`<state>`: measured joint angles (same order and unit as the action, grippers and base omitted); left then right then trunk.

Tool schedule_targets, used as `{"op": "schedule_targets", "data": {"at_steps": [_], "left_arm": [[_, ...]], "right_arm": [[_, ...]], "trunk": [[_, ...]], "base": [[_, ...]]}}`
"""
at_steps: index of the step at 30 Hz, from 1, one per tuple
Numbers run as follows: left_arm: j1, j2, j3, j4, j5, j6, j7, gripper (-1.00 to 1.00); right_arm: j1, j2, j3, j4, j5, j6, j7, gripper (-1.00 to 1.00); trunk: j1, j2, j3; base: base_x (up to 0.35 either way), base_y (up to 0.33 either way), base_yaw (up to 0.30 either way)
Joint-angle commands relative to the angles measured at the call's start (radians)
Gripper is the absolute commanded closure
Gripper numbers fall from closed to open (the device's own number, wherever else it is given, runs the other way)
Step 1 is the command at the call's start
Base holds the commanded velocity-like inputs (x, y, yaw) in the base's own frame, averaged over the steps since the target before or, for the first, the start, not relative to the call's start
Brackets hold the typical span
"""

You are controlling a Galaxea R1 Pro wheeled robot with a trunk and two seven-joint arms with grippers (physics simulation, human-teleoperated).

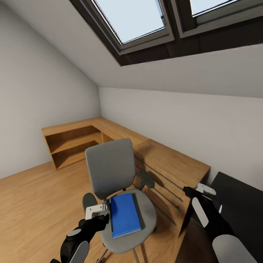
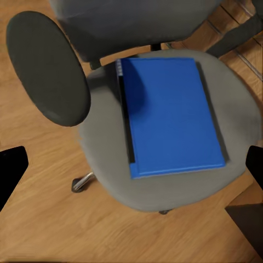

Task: In the bedroom, organize the workspace by keeping the computer under the desk, ensuring the monitor is on the desk, placing the keyboard on the desk next to the monitor, placing the mouse on the desk next to the keyboard, moving the folder from the swivel chair onto the desk next to the mouse, stacking the notebook on top of the folder with the pen on top of the notebook, and positioning the swivel chair next to the desk.

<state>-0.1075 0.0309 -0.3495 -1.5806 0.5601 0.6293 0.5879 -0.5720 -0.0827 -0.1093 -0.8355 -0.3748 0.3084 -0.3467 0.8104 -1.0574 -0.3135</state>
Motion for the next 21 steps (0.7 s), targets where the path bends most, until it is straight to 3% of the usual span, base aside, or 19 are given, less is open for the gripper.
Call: {"op": "schedule_targets", "data": {"at_steps": [1, 17, 21], "left_arm": [[-0.001, 0.001, -0.002, -0.001, 0.009, 0.001, 0.01, -1.0], [-0.001, 0.005, 0.008, -0.001, 0.009, 0.0, 0.012, -1.0], [-0.001, 0.005, 0.048, -0.001, 0.009, -0.001, 0.011, -1.0]], "right_arm": [[0.0, 0.0, 0.004, -0.002, -0.007, 0.004, -0.005, -1.0], [0.0, 0.028, 0.011, 0.003, -0.003, 0.002, -0.004, -1.0], [0.0, 0.039, 0.035, 0.005, -0.003, -0.001, -0.003, -1.0]], "trunk": [[0.0, -0.001, -0.001], [0.0, -0.001, -0.009], [0.0, -0.001, -0.011]], "base": [[0.0, 0.0, 0.267], [0.0, 0.0, 0.267], [0.0, 0.0, 0.267]]}}
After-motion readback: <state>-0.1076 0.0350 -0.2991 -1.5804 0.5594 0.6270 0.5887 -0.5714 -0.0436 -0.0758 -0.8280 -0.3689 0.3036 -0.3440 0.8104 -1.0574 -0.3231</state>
